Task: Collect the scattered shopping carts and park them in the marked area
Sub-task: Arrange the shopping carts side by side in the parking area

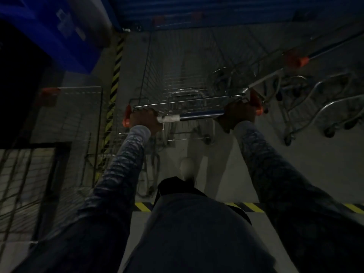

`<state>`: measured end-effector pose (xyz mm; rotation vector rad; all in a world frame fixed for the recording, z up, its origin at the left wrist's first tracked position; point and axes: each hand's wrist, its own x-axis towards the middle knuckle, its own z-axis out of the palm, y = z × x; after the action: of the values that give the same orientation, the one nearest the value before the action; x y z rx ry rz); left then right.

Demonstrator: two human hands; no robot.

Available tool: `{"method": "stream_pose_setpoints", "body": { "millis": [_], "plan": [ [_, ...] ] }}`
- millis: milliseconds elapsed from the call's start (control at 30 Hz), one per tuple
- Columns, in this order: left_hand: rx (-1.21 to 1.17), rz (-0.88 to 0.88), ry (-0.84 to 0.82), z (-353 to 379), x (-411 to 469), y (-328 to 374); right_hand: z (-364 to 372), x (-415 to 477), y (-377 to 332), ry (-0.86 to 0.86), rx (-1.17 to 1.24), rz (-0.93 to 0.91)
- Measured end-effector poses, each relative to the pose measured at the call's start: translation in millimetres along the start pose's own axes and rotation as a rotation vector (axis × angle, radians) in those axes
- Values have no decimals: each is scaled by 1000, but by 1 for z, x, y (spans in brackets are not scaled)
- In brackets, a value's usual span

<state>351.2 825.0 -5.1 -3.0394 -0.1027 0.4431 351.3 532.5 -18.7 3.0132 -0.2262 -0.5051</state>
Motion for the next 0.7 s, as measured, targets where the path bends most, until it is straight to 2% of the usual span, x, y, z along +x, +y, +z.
{"method": "stream_pose_setpoints", "body": {
  "millis": [133, 467, 567, 700],
  "plan": [
    [10, -27, -11, 19, -57, -11, 33, -63, 1, 149, 21, -58],
    [61, -20, 12, 57, -181, -19, 61, -194, 11, 136, 153, -23],
    [40, -5, 14, 59, -204, -24, 66, -222, 10, 109, 121, -18],
    [45, 6, 16, 66, -235, -33, 87, -247, 11, 181, 82, -5]
  ]
}}
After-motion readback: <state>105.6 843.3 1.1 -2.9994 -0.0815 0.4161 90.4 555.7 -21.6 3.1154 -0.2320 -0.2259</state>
